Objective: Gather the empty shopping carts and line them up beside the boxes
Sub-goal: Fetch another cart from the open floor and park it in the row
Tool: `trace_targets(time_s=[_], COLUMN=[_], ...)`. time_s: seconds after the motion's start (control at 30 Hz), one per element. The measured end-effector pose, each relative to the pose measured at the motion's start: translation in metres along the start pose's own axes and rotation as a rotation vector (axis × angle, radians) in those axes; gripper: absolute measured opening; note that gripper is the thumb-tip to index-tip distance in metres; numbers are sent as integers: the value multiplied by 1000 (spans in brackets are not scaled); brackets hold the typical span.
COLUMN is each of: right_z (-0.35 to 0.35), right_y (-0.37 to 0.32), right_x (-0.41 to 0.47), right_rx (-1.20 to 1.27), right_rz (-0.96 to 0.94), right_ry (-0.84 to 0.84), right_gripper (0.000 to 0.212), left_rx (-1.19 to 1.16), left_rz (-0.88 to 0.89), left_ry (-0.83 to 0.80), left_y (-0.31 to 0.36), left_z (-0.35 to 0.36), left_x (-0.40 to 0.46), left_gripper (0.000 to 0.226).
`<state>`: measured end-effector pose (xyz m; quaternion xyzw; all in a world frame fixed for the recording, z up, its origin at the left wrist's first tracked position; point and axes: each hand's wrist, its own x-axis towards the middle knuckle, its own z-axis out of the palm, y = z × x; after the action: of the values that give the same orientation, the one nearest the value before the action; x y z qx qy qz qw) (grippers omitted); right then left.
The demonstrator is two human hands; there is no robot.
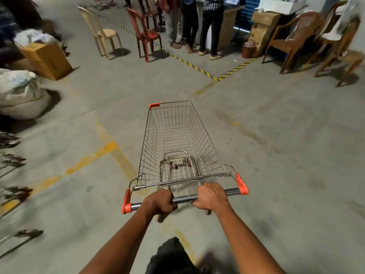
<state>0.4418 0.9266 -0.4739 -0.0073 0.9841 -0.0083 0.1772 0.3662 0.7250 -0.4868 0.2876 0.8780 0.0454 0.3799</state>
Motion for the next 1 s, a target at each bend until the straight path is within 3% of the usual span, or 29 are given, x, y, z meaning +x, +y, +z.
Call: trace_targets(time_s=[0.1, 0.33, 0.5, 1.0], right_z=[-13, -48, -74, -127], right_y=[22, 69, 94, 116], right_x=[30, 115, 185, 356], right_rx=[-37, -118, -179, -350], right_rz=[-67, -212, -321, -725], right_ry=[-17, -81, -113, -101], right_gripper=[48, 24, 30, 27], left_rx=[-100, -297, -507, -948], left_rz=[-60, -165, -227, -503], left_ry=[1, -39, -69, 69], left_y=[4, 9, 8, 4], left_z=[-12, -56, -93, -162], left_x=[20, 79, 109, 172], left_gripper=[29, 32, 25, 27])
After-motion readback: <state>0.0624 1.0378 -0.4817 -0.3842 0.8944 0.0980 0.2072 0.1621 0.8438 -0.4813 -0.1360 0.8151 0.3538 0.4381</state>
